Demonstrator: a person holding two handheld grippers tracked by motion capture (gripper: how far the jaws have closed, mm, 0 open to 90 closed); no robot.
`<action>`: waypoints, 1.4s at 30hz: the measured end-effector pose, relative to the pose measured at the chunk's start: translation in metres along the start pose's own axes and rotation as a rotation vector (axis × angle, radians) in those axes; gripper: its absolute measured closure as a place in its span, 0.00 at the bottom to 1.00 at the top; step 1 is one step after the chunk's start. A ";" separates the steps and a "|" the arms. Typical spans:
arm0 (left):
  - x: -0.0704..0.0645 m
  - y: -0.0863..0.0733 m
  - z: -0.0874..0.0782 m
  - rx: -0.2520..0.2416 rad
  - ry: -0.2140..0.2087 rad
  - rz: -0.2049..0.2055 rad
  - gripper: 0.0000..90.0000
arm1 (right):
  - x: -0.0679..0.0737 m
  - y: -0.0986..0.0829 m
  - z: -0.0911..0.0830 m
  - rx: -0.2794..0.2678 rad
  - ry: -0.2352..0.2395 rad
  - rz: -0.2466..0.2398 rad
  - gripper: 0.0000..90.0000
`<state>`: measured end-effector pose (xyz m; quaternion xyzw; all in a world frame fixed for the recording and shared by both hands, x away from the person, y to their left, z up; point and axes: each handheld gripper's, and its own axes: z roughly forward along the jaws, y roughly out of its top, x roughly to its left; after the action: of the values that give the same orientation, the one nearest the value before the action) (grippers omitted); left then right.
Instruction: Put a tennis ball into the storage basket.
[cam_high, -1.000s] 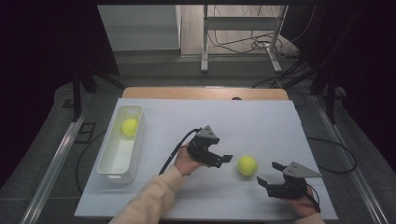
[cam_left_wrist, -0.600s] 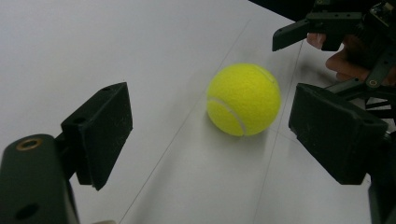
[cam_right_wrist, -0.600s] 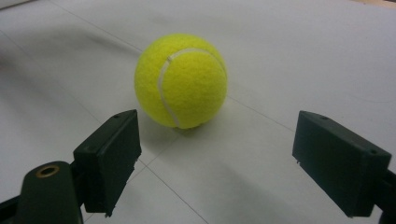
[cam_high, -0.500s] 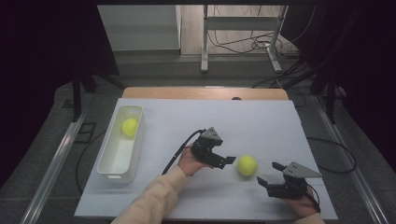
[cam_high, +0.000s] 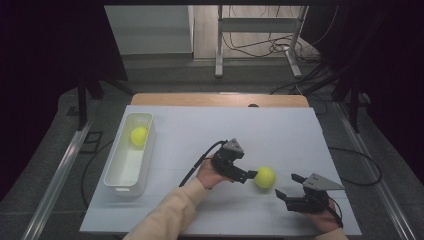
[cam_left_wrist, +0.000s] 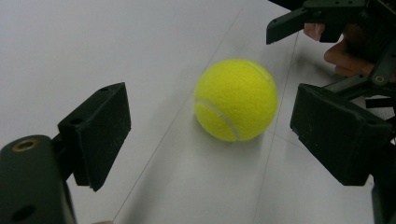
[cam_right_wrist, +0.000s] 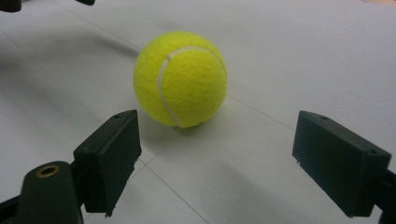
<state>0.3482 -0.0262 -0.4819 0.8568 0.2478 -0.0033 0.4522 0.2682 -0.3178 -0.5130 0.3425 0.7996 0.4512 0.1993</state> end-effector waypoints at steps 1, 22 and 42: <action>0.000 0.000 0.000 0.000 0.000 0.000 0.14 | 0.000 0.000 0.000 0.000 0.000 0.000 0.18; -0.002 0.003 0.029 0.067 -0.057 0.012 0.11 | -0.001 -0.001 0.001 0.005 0.002 0.000 0.18; -0.005 0.006 0.050 0.112 -0.107 0.021 0.09 | -0.001 -0.001 0.001 0.006 0.002 0.003 0.18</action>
<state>0.3574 -0.0703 -0.5054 0.8819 0.2138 -0.0584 0.4161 0.2689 -0.3184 -0.5144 0.3439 0.8005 0.4497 0.1967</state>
